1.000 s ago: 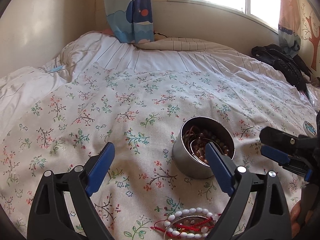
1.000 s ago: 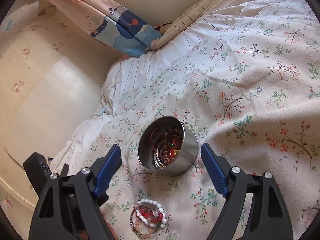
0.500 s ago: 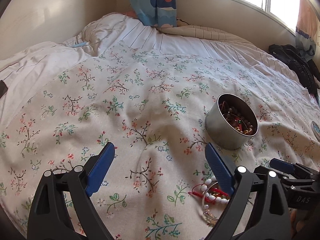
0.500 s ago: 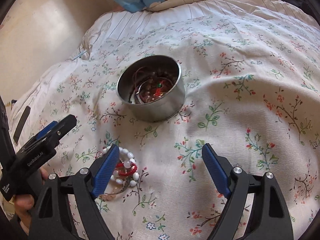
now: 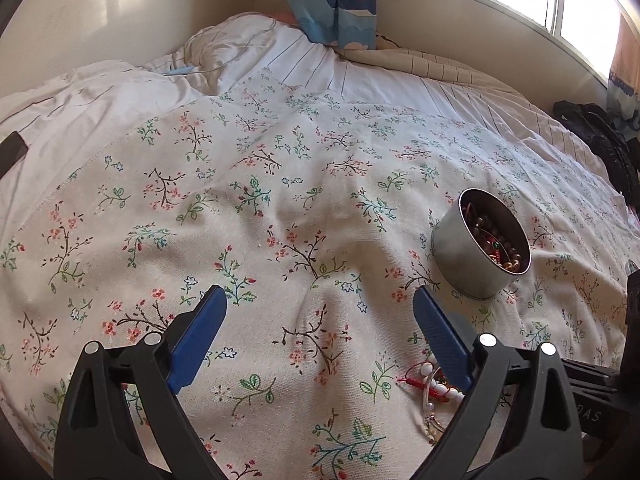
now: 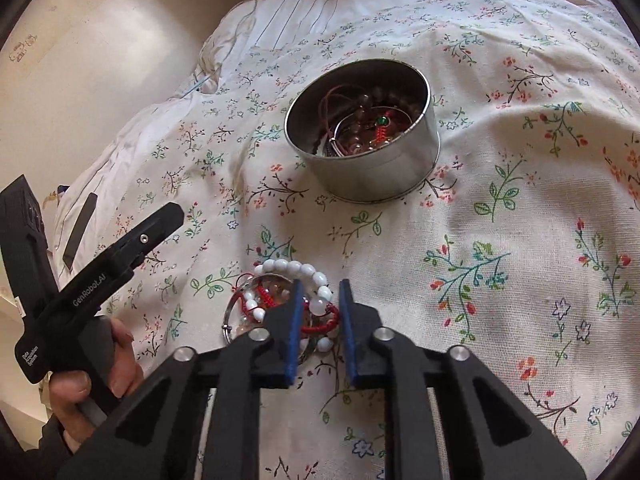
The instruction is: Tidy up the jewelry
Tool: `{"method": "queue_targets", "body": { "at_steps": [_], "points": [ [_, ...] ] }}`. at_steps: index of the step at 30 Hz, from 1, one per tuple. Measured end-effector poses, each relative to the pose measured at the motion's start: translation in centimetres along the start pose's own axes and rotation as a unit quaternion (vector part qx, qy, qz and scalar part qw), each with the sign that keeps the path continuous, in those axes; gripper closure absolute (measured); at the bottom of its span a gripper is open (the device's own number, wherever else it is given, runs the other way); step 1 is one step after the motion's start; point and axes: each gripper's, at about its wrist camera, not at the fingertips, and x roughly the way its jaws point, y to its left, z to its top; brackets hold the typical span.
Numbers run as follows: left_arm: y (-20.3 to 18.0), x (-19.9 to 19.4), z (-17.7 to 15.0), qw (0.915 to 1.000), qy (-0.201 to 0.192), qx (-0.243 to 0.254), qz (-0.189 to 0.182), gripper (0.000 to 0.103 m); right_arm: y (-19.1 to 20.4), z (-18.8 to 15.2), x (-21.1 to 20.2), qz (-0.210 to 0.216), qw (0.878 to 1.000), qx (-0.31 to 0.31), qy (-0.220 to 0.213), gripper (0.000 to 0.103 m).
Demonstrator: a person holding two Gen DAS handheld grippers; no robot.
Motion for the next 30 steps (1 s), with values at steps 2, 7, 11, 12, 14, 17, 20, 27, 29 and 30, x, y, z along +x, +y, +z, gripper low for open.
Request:
{"method": "queue_targets", "body": {
  "at_steps": [2,7,11,12,14,17,20,27,29,30],
  "points": [
    [0.0,-0.1,-0.1,1.0000,0.001,0.002,0.000,0.013,-0.1,-0.2,-0.9,0.002,1.000,0.006,-0.013,0.091],
    [0.0,-0.4,-0.4,1.0000,0.003,0.004,0.000,0.013,-1.6,-1.1,-4.3,-0.003,0.997,0.045,-0.064,0.091],
    [-0.8,-0.6,-1.0,0.9989,0.017,0.024,-0.038,0.013,-4.0,-2.0,-6.5,-0.038,0.991,0.091,-0.093,0.091],
    [-1.4,-0.7,-1.3,0.9976,0.025,0.038,-0.052,0.012,-4.5,-2.1,-6.5,-0.050,0.990,0.098,-0.089,0.091],
    [-3.0,-0.6,-2.1,0.9936,0.042,0.076,-0.072,0.013,-5.3,-2.4,-6.3,-0.067,0.988,0.114,-0.079,0.091],
    [-5.3,-0.9,-3.7,0.9855,0.056,0.137,-0.082,0.013,-6.0,-2.6,-5.6,-0.074,0.987,0.128,-0.064,0.080],
    [-6.1,-0.7,-4.6,0.9809,0.071,0.159,-0.086,0.014,-5.7,-2.6,-6.1,-0.075,0.987,0.120,-0.078,0.059],
    [-4.5,0.3,-4.2,0.9834,0.092,0.112,-0.109,0.041,-5.6,-2.6,-6.0,-0.072,0.987,0.118,-0.080,0.052],
    [-4.3,0.6,-4.2,0.9828,0.098,0.108,-0.114,0.046,-5.5,-2.5,-5.9,-0.072,0.987,0.117,-0.080,0.051],
    [-4.4,0.6,-4.3,0.9827,0.097,0.109,-0.113,0.050,-5.5,-2.5,-5.9,-0.072,0.987,0.117,-0.080,0.051]
  ]
}}
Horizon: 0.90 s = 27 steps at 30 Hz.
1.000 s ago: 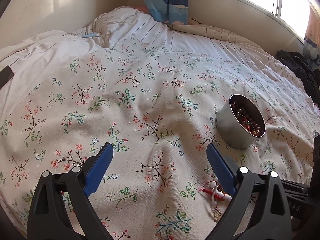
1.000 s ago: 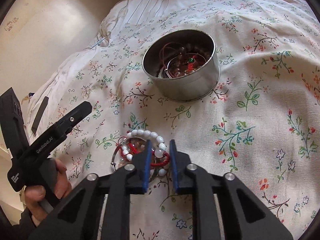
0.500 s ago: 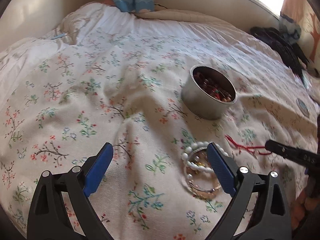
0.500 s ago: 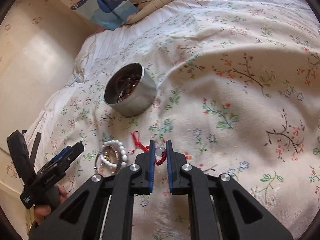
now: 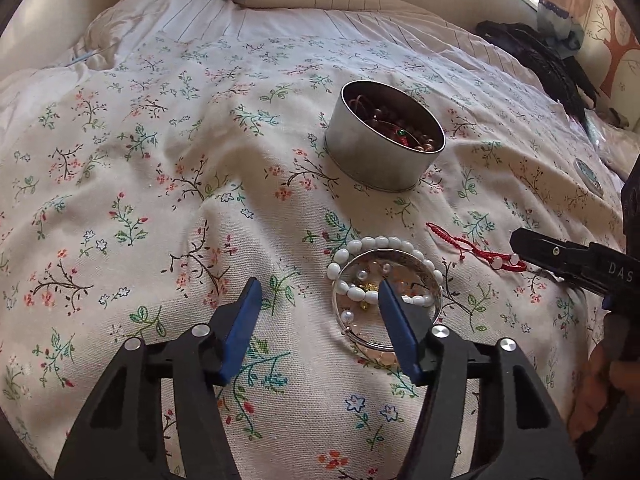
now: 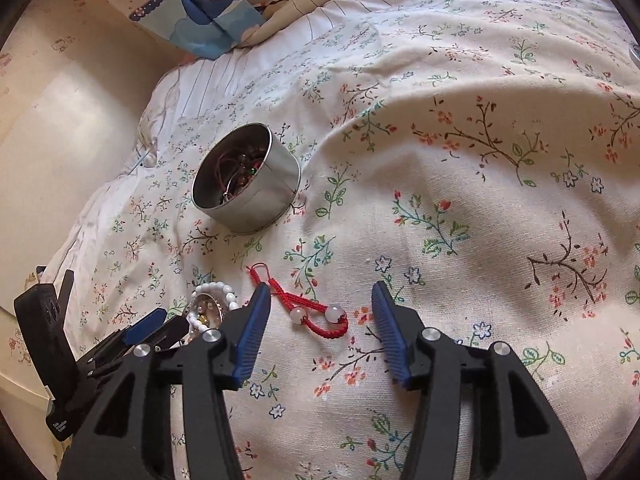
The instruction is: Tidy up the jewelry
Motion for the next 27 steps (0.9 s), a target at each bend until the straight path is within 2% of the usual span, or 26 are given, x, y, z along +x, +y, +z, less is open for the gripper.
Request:
{"method": "queue_targets", "body": {
  "at_steps": [2,3,4,8,10,15,18,23,27],
  "points": [
    [-0.2,0.2,0.0,0.9999,0.003,0.010,0.001,0.069,0.0,0.0,0.1,0.000,1.000,0.001,0.001,0.051],
    [-0.3,0.4,-0.1,0.9998,0.008,0.014,-0.005,0.089,0.0,0.1,0.2,0.000,1.000,0.001,0.002,0.051],
    [-0.6,0.6,-0.1,0.9996,0.016,0.020,-0.011,0.098,0.0,0.1,0.2,0.000,1.000,0.001,0.002,0.050],
    [-1.5,-0.3,-0.2,0.9990,-0.006,0.044,0.003,0.100,0.0,0.0,0.2,-0.001,1.000,0.002,0.001,0.049],
    [-1.0,-0.5,-0.1,0.9992,-0.011,0.034,0.017,0.100,-0.2,0.0,0.1,-0.001,1.000,0.005,0.000,0.049],
    [0.2,-0.8,0.2,0.9996,-0.014,0.012,0.019,0.100,-0.4,0.0,0.0,0.000,1.000,0.009,0.000,0.048],
    [-0.1,-0.3,0.2,0.9998,0.003,0.018,0.010,0.100,-0.6,0.0,0.0,0.001,1.000,0.011,0.000,0.047],
    [-0.3,0.7,0.0,0.9994,0.021,0.022,0.017,0.100,-1.0,-0.1,-0.1,0.006,1.000,0.019,0.001,0.045],
    [-0.2,0.8,0.0,0.9995,0.023,0.019,0.013,0.100,0.0,-0.3,0.3,-0.012,1.000,-0.008,0.007,0.039]
  ]
}}
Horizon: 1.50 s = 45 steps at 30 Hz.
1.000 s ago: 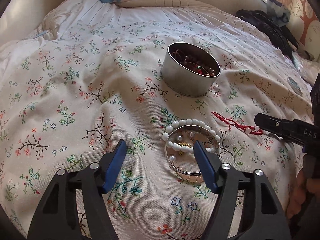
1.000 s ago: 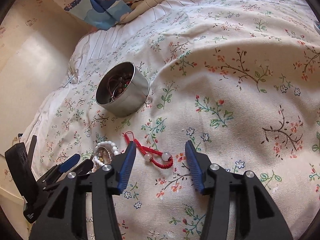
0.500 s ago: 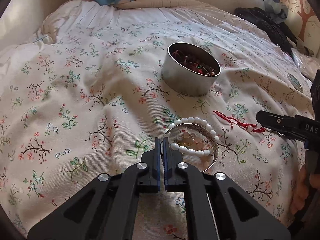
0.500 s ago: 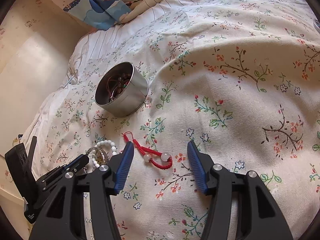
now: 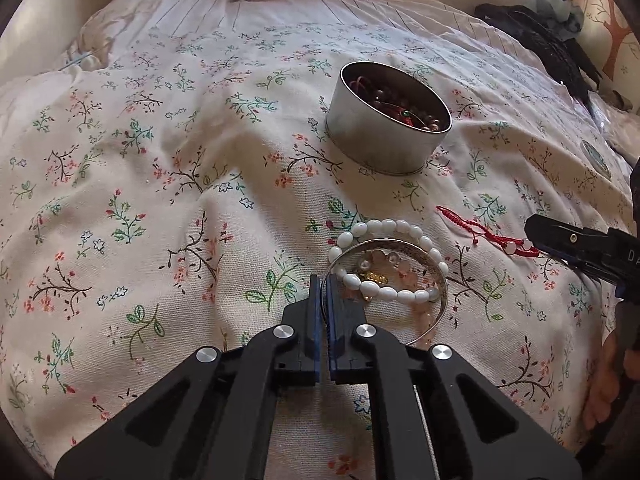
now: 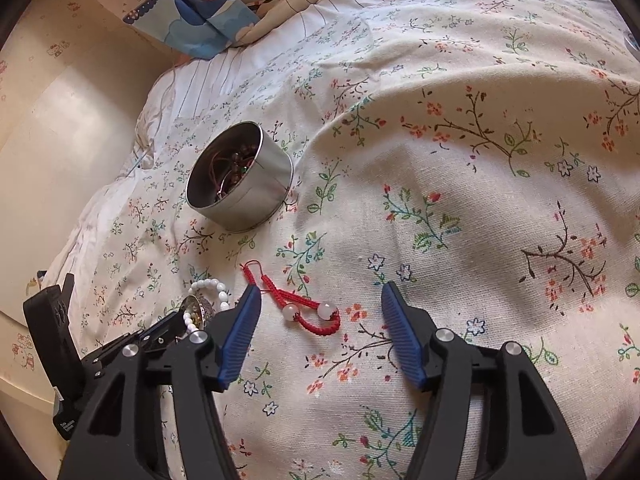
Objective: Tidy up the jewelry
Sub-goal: 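Lift the red cord bracelet with the right gripper while the left gripper lifts the bangle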
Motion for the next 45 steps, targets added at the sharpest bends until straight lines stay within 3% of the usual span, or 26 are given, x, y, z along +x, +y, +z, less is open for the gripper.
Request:
{"method": "queue_targets", "body": {
  "at_steps": [7,9,11,18,25,45],
  "points": [
    [-0.2,-0.9,0.0,0.9998,-0.016,0.008,-0.004,0.100,3.7,-1.1,1.6,-0.069,0.991,-0.115,0.018,0.035],
    [-0.1,-1.5,0.1,0.9996,-0.028,0.002,-0.009,0.100,4.6,-1.6,2.1,-0.075,0.987,-0.139,0.029,0.062],
    [0.2,-2.0,0.2,0.9992,-0.036,-0.008,-0.014,0.100,4.4,-1.6,2.2,-0.045,0.990,-0.127,0.037,0.089],
    [1.1,-2.6,0.5,0.9974,-0.052,-0.032,-0.037,0.100,2.7,-0.8,-0.3,0.020,0.998,-0.067,-0.003,0.090],
    [0.9,-2.8,0.7,0.9972,-0.057,-0.029,-0.039,0.100,2.9,-0.3,-1.6,0.048,0.997,-0.055,-0.032,0.090],
    [0.8,-3.8,1.0,0.9959,-0.087,-0.017,-0.014,0.099,3.0,0.1,-2.9,0.076,0.994,-0.056,-0.062,0.090]
  ]
}}
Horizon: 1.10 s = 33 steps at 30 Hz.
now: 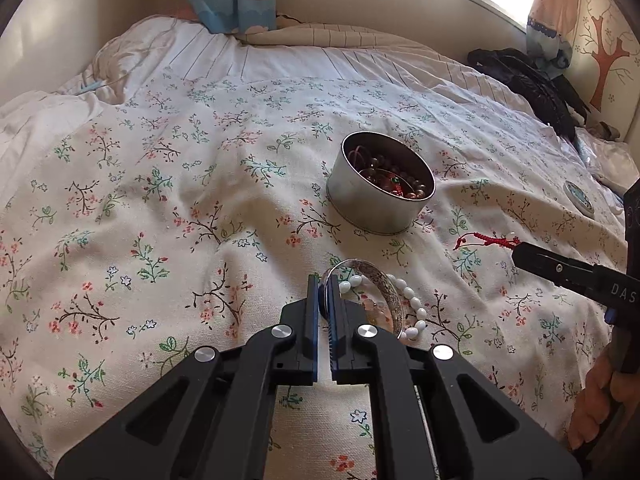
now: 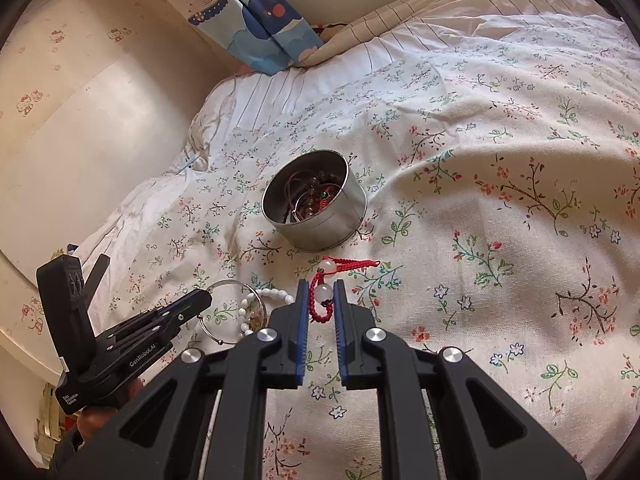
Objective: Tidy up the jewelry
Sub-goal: 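Lift the red cord bracelet with the right gripper while the left gripper lifts the bangle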
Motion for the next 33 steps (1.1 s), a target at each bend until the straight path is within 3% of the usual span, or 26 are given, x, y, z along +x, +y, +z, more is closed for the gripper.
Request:
{"method": "queue_targets", "body": {
  "at_steps": [23,33],
  "points": [
    [-1.4,-1.7,0.3,0.9975,-0.050,0.039,0.032,0.099,0.8,0.7,-1.7,0.036,0.999,-0.008,-0.040,0.090],
    [-2.0,-2.1,0.9,0.9962,-0.071,0.042,0.028,0.099,0.9,1.4,-2.2,0.052,0.997,-0.009,-0.059,0.090]
  ]
}}
